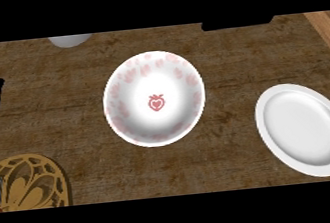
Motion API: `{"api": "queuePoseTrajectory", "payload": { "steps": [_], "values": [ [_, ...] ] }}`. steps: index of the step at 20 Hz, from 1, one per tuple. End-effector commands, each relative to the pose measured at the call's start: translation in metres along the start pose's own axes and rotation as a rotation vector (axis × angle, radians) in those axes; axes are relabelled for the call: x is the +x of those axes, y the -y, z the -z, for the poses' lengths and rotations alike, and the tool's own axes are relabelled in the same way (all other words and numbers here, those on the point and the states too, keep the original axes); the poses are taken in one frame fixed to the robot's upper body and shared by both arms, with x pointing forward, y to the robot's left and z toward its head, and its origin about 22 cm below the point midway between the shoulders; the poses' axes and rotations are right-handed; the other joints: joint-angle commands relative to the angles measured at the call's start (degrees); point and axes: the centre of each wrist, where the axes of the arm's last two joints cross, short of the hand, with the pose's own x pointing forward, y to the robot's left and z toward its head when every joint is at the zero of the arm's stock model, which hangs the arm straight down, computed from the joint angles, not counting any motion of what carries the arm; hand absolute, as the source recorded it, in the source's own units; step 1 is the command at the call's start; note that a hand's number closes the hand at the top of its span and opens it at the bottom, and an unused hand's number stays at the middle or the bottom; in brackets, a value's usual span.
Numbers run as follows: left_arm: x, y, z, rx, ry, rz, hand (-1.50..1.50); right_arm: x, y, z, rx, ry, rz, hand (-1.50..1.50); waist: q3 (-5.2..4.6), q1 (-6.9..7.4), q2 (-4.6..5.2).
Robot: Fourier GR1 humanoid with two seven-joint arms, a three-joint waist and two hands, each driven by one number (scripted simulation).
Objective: Pick the bell pepper from the plate and place it in the bowl
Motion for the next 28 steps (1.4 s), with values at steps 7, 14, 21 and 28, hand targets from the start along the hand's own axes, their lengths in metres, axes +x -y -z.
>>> {"api": "queuePoseTrajectory", "payload": {
  "steps": [7, 14, 21, 28],
  "values": [
    [-0.006, 0.012, 0.004, -0.038, 0.012, -0.009, 0.00, 0.083, 0.045, -0.016, -0.140, 0.216, 0.310, 1.50, -0.12, 2.14, 0.43],
    [-0.009, 0.031, 0.008, -0.059, 0.005, -0.021, 0.00, 0.141, 0.047, 0.009, -0.072, 0.209, 0.377, 1.50, -0.08, 3.31, 0.60],
    [0.007, 0.026, 0.019, -0.058, 0.023, -0.011, 0.00, 0.239, 0.050, 0.021, 0.037, 0.203, 0.289, 1.50, 0.17, 3.86, 0.33],
    [0.010, 0.021, 0.026, -0.067, 0.032, -0.010, 0.00, 0.305, 0.025, 0.062, 0.156, 0.151, 0.301, 1.50, 0.30, 4.17, 0.66]
  ]
}}
